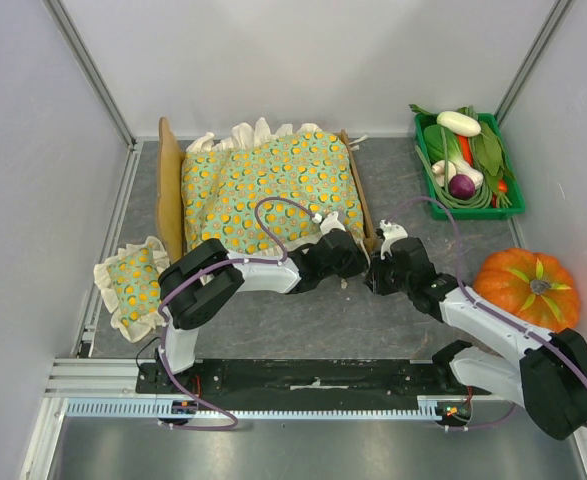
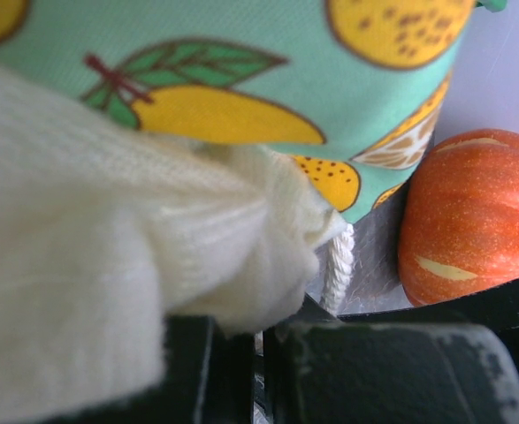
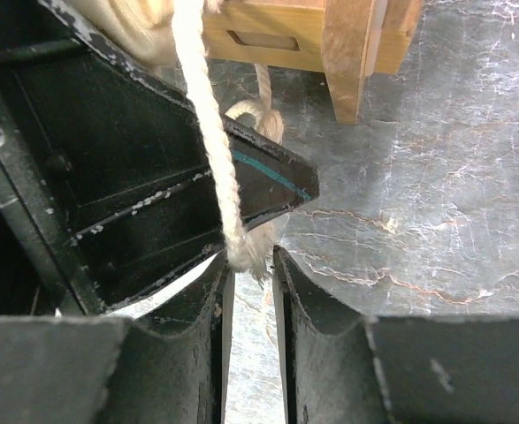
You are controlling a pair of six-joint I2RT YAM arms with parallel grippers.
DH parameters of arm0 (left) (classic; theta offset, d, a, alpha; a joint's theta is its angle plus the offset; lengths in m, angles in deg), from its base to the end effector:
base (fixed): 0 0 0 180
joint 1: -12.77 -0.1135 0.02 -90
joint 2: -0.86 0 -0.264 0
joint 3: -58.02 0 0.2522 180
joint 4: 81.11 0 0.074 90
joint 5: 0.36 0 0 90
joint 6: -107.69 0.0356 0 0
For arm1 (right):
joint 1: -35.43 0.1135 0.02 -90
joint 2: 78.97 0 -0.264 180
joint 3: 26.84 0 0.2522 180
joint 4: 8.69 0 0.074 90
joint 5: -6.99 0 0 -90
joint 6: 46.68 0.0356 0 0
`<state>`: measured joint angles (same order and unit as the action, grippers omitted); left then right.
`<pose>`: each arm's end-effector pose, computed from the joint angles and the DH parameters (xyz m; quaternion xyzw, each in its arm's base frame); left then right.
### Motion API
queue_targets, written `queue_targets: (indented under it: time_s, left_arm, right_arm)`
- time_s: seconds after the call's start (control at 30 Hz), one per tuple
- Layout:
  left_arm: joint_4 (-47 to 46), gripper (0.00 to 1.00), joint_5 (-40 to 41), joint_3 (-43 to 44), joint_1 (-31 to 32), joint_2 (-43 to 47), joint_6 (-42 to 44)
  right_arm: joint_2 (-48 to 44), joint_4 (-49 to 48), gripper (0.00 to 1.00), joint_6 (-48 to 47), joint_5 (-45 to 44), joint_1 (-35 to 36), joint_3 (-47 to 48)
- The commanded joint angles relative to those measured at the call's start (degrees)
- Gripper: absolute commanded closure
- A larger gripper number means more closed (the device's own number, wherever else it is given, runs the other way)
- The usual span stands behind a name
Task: Set up the pet bed
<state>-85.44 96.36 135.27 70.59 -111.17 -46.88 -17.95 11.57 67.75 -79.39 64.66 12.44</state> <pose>0.2274 -0.3536 0.1589 -0.0801 0.8633 -0.4099 0.2834 0.1802 0.1034 0.1777 -0.0511 0.9118 0.2092 0.3497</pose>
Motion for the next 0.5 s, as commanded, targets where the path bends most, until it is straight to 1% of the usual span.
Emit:
queue_targets:
  time_s: [0.0, 0.1, 0.13, 0.17, 0.3, 0.37, 0.47]
  left_arm:
    - [-2.7, 0.98, -0.8, -0.2, -0.5, -0.5, 0.5]
    - [-3.0, 0.98, -1.1, -0.3, -0.5, -0.6, 0.3]
    - [-3.2, 0.98, -1.2, -0.3, -0.5, -0.6, 0.2]
    - [-3.1, 0.98, -1.2, -0.2, -0.5, -0.6, 0.2]
    - [-3.1, 0.98, -0.9, -0.7, -0.6, -0.3, 0.2]
    - [-3.2, 0.98, -0.9, -0.8, -0.8, -0.2, 0.1]
    - [-3.2, 0.98, -0.7, -1.0, -0.9, 0.0, 0.1]
  right_arm:
    - [1.2, -3.8, 0.70, -0.4, -0.5, -0.2, 0.7]
    - [1.1, -6.1, 0.73, -0.2, -1.5, -0.2, 0.1]
    - [1.2, -6.0, 0.78, -0.1, -1.6, -0.2, 0.1]
    - [1.3, -6.1, 0.86, -0.1, -1.5, -0.2, 0.1]
    - [-0.3, -4.8, 0.92, -0.1, -1.1, -0.2, -0.2]
    - [-1.1, -3.6, 0.97, 0.1, -1.3, -0.1, -0.5]
    - [-2.9, -1.6, 0.98, 0.4, -2.3, -0.2, -0.9]
